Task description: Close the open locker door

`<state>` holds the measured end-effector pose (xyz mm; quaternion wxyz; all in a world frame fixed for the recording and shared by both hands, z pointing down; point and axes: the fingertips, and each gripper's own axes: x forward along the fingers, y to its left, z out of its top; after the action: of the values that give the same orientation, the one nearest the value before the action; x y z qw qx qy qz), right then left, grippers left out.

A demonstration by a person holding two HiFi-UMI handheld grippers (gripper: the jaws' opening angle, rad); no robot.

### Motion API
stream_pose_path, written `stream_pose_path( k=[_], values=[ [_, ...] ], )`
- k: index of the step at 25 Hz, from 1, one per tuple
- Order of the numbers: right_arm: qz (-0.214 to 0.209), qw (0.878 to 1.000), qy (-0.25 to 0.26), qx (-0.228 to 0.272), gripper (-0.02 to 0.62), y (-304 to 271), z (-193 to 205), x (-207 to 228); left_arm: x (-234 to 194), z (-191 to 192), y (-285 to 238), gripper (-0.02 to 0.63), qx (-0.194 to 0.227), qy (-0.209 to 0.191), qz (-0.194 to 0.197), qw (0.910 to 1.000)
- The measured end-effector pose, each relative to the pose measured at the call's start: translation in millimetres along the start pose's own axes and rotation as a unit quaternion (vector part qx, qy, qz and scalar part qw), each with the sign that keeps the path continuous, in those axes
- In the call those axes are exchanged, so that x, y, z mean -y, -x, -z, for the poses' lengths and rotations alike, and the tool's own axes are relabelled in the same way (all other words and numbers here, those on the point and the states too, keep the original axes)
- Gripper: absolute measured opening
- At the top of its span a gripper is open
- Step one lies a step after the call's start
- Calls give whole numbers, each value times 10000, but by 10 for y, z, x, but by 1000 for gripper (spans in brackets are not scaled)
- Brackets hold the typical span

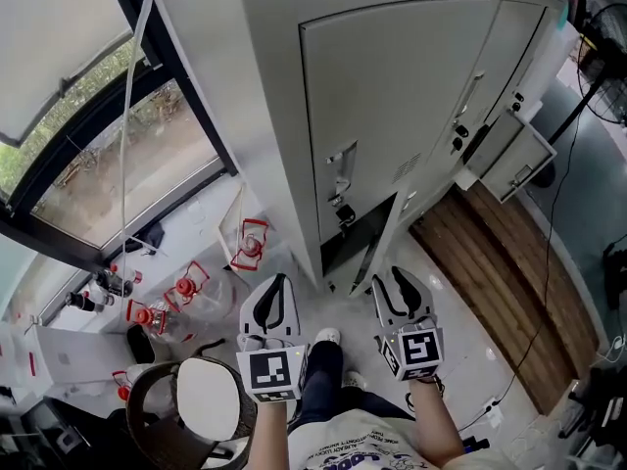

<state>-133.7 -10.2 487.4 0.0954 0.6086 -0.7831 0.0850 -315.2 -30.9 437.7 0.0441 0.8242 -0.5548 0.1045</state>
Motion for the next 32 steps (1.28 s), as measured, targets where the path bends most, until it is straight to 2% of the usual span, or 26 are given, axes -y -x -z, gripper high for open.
stream_pose_path(
  k=[11, 23, 32],
  values=[
    [-8, 9995, -86, -316, 146, -188, 296, 45, -77, 134, -139, 5, -139, 16, 6, 9999],
    [-227, 9992, -128, -289, 146, -349, 284, -75, -180, 270, -142, 5, -272, 56, -108, 9996],
    [-284, 9992, -93, -280, 146, -501, 248, -192, -334, 241, -91, 5, -175, 109, -215, 9996]
  ],
)
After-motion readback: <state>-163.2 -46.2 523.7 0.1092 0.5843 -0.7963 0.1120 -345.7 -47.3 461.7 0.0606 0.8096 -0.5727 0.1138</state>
